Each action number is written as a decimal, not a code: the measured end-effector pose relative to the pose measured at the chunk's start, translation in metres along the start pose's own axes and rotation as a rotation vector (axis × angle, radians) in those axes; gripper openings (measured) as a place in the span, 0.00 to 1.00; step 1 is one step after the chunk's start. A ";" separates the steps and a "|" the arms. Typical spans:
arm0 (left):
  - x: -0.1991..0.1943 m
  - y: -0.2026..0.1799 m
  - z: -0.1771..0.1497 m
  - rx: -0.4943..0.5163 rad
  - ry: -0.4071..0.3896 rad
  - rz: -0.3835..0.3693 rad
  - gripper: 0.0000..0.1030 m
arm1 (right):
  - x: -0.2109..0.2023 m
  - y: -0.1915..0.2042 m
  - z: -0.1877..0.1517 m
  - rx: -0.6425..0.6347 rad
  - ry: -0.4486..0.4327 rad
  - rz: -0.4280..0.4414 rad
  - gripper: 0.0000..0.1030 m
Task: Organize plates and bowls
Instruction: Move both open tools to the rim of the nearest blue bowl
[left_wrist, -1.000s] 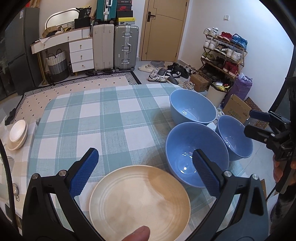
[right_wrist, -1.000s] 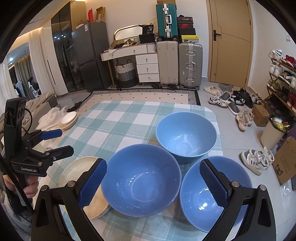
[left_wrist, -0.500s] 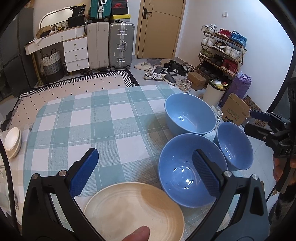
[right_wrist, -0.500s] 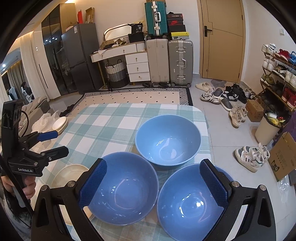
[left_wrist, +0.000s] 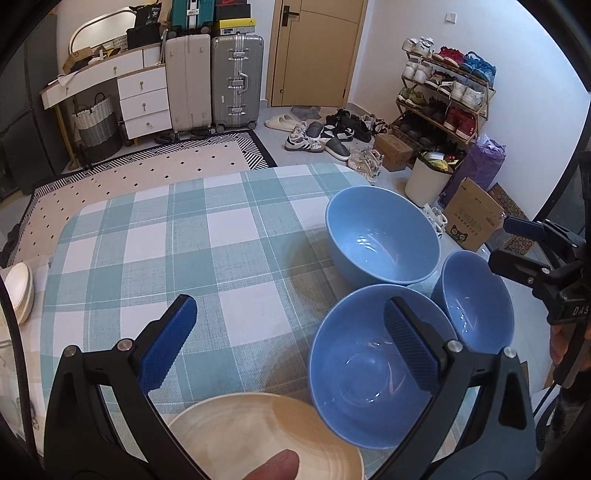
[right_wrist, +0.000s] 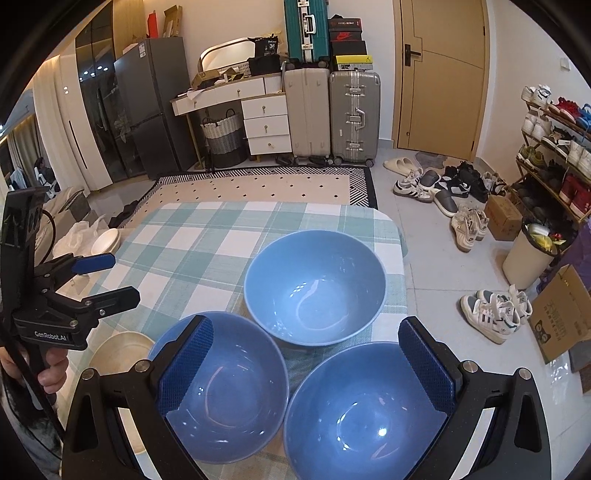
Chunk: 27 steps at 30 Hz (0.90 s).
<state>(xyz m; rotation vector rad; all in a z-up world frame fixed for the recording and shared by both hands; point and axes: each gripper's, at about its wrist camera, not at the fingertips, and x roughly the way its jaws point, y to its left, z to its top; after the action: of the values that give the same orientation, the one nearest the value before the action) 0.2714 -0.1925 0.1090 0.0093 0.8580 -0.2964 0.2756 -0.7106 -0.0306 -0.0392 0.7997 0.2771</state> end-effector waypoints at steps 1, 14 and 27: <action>0.004 -0.002 0.002 0.002 0.003 -0.002 0.98 | 0.002 -0.002 0.001 0.003 0.002 0.000 0.99; 0.054 -0.041 0.017 0.067 0.053 -0.030 0.98 | 0.025 -0.043 0.006 0.074 0.030 -0.020 0.99; 0.088 -0.042 0.037 0.047 0.080 -0.034 0.98 | 0.058 -0.067 0.009 0.120 0.084 -0.009 0.99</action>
<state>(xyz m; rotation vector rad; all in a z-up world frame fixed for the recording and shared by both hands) 0.3424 -0.2595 0.0725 0.0501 0.9312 -0.3498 0.3377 -0.7601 -0.0699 0.0585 0.8979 0.2195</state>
